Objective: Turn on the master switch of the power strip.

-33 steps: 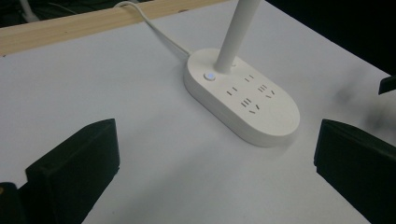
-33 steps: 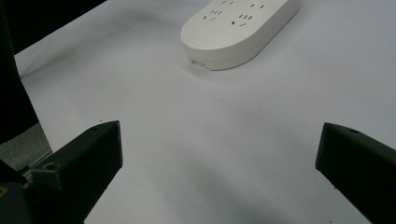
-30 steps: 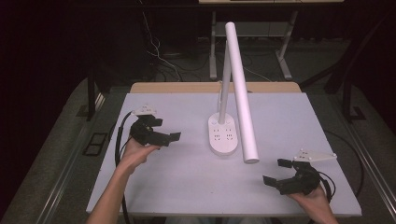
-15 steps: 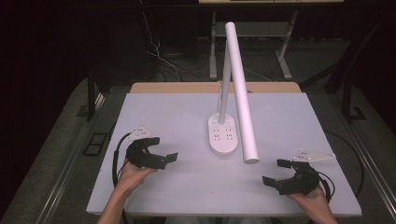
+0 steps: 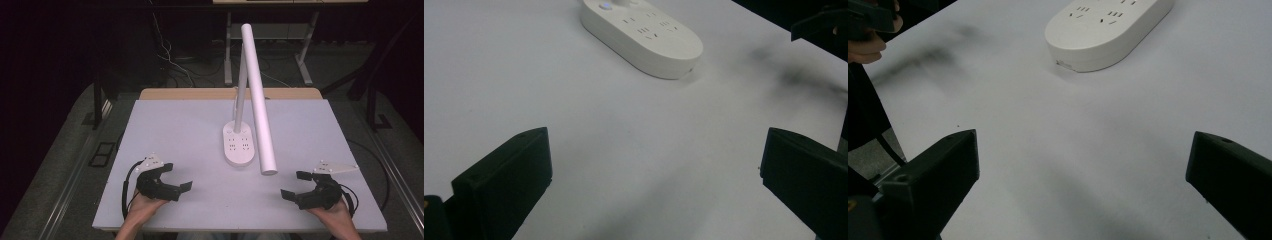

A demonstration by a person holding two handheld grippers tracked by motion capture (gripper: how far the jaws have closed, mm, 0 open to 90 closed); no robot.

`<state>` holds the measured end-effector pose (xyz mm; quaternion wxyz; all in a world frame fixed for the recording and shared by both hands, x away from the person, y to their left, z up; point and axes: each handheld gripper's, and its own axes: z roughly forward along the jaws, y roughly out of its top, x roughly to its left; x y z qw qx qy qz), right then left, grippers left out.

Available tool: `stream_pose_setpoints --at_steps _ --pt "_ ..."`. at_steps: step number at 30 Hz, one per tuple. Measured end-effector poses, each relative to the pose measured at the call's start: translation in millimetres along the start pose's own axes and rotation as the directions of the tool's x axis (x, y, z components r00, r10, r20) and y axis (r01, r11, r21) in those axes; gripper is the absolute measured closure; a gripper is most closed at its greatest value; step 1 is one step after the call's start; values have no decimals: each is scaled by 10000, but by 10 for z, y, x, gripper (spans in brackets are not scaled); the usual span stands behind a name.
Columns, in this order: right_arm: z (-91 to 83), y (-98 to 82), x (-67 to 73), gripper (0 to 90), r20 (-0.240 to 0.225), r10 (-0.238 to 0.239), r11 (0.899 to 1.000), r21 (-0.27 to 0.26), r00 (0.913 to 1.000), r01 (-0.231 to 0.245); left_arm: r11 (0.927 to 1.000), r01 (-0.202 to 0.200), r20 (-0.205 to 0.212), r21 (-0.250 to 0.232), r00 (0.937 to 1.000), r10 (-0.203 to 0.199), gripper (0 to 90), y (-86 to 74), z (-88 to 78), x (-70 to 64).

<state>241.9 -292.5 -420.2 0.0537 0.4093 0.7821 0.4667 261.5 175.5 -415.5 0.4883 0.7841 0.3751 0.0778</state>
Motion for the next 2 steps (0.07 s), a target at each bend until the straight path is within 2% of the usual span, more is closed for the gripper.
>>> stream_pose_setpoints --at_steps 2 --pt "1 -1 1 2 -8 7 10000 4 10000 -7 10000 -19 74 35 10000 19 0 -23 8 -8"
